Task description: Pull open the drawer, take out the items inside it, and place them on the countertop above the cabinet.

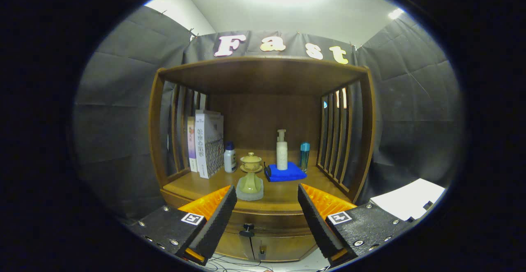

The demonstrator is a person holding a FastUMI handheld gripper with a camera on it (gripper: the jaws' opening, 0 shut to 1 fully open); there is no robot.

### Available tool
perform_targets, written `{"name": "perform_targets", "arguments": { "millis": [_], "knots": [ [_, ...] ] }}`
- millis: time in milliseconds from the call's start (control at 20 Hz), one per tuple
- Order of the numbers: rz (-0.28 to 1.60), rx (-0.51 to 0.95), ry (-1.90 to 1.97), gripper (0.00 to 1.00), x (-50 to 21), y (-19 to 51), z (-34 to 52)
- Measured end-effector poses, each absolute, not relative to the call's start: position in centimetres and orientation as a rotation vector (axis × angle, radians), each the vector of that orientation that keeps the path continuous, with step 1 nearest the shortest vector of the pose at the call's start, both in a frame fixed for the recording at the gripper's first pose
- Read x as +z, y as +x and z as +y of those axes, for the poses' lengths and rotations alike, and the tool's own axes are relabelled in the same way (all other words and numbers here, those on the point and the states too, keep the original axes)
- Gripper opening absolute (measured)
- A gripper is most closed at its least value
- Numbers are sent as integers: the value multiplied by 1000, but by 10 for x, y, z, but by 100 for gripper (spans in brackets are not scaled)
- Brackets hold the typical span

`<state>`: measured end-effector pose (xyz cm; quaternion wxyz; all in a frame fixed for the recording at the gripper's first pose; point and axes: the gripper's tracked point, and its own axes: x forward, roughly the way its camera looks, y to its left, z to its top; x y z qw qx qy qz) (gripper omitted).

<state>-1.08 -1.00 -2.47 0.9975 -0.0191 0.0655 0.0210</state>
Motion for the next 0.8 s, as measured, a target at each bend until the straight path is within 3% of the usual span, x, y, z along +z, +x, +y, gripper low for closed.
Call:
{"name": "perform_targets", "arguments": {
  "millis": [550,800],
  "knots": [
    [203,23,-132,93,-33,-47,-4],
    [170,-81,-142,93,-9,-47,-25]
  ]
}}
